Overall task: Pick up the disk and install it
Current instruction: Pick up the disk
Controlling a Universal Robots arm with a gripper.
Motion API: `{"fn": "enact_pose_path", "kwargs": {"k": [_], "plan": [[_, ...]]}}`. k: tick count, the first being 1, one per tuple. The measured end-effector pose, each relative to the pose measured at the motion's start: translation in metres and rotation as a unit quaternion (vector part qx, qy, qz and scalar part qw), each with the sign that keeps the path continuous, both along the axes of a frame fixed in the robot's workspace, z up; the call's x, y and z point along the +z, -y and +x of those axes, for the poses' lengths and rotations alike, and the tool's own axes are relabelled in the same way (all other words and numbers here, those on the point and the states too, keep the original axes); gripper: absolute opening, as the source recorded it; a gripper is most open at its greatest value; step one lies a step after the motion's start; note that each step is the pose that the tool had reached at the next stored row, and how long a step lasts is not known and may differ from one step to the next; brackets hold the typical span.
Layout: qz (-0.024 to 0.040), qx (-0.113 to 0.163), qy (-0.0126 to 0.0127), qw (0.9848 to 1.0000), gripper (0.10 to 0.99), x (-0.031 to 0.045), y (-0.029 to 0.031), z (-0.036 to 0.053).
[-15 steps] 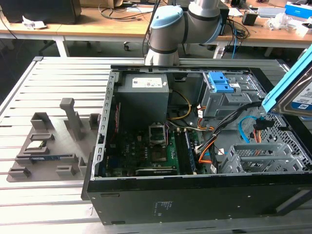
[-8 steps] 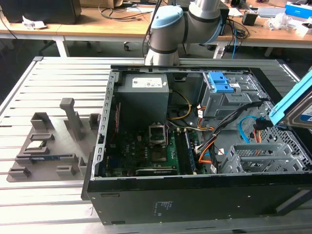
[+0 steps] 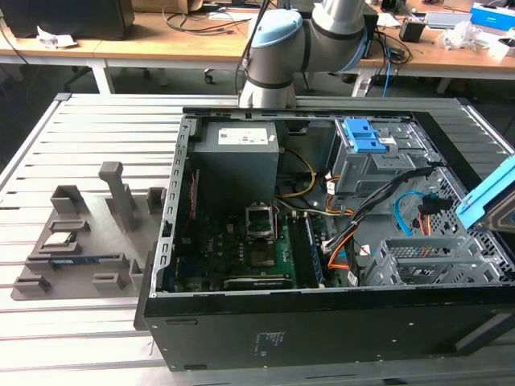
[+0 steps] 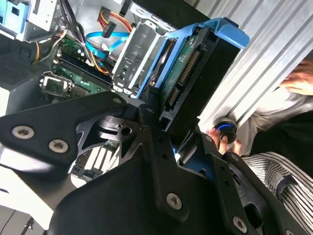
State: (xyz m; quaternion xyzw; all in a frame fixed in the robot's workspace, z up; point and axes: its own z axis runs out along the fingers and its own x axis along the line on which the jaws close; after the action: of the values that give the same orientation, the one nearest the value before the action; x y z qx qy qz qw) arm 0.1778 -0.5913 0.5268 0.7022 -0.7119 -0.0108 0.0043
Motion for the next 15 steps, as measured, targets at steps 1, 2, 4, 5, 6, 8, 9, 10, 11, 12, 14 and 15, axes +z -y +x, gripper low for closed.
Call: {"fn": "enact_pose_path", "kwargs": {"k": [1,2,4,5,6,8,9,10,11,12,14,15], "plan": [[0.0,0.0,0.0,1.0,0.365,-0.0001,0.0046,0.0],[0.0,0.0,0.0,1.0,0.365,-0.0003,0.0092,0.0],[-0.0001,0.0,0.0,1.0,0.365,-0.0005,0.0193,0.0],[0.0,0.0,0.0,1.0,0.365,-0.0008,0.0243,0.0],[-0.0001,0.0,0.0,1.0,0.365,-0.0008,0.0277,0.0],[0.0,0.0,0.0,1.0,0.365,-0.0011,0.0356,0.0],[0.0,0.0,0.0,1.0,0.365,-0.0012,0.0381,0.0],[0.0,0.0,0.0,1.0,0.365,-0.0012,0.0423,0.0],[0.0,0.0,0.0,1.0,0.365,-0.0015,0.0491,0.0],[-0.0001,0.0,0.0,1.0,0.365,-0.0015,0.0524,0.0],[0.0,0.0,0.0,1.0,0.365,-0.0018,0.0604,0.0],[0.0,0.0,0.0,1.0,0.365,-0.0018,0.0638,-0.0001]]}}
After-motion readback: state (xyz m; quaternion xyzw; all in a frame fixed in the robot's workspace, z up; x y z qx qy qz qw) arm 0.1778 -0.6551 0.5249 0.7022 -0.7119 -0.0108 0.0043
